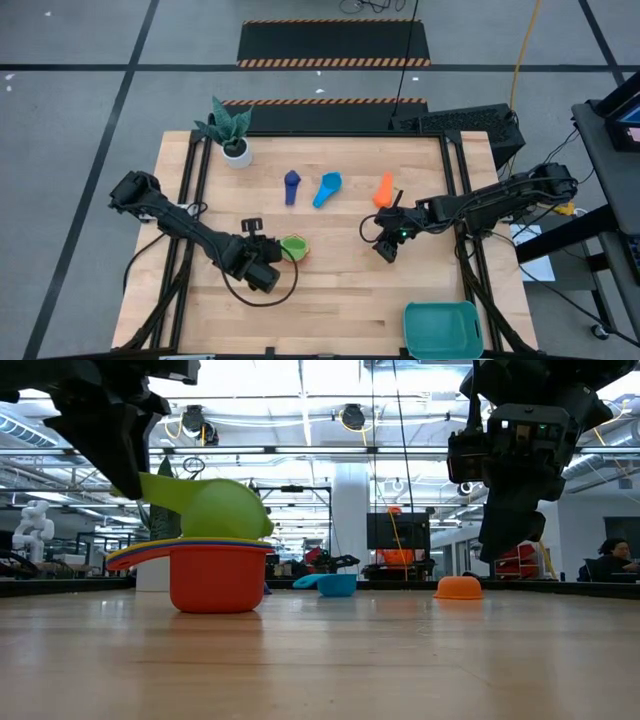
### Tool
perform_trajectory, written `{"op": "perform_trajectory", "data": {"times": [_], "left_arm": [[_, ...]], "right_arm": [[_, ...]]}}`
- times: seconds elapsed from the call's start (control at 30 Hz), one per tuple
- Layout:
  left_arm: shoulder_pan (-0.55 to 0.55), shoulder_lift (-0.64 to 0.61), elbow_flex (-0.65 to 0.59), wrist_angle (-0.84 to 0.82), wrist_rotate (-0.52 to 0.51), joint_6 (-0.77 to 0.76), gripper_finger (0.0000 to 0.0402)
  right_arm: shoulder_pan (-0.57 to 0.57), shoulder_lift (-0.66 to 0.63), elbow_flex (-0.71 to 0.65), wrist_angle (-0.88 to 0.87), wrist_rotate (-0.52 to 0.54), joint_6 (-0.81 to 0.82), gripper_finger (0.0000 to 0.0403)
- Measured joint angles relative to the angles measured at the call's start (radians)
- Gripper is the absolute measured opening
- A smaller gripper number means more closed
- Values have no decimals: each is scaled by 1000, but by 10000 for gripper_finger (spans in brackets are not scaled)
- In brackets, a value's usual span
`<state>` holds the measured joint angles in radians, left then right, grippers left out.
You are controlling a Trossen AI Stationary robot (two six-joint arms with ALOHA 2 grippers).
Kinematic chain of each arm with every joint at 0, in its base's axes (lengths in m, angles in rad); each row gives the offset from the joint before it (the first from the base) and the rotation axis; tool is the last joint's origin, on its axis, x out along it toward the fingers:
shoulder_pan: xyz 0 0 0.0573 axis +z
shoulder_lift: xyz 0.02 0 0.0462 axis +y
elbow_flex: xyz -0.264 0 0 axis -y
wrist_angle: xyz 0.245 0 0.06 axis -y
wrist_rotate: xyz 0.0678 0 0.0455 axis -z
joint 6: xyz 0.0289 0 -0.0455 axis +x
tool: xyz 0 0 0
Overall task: Nest measuring cups in basket
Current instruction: Stack the green measuring cup on top of the yellow measuring cup
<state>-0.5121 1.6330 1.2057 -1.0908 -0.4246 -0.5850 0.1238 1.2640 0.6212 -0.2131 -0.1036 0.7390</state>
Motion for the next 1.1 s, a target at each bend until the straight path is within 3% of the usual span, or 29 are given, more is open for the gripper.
{"op": "perform_trajectory", "data": {"times": [0.83, 1.1], "left_arm": [[0, 0, 0, 0, -2, -27, 95], [0, 1, 0, -5, -23, -57, 183]], "right_arm": [[0, 0, 0, 0, -2, 0, 162], [0, 0, 0, 0, -2, 0, 162]]}}
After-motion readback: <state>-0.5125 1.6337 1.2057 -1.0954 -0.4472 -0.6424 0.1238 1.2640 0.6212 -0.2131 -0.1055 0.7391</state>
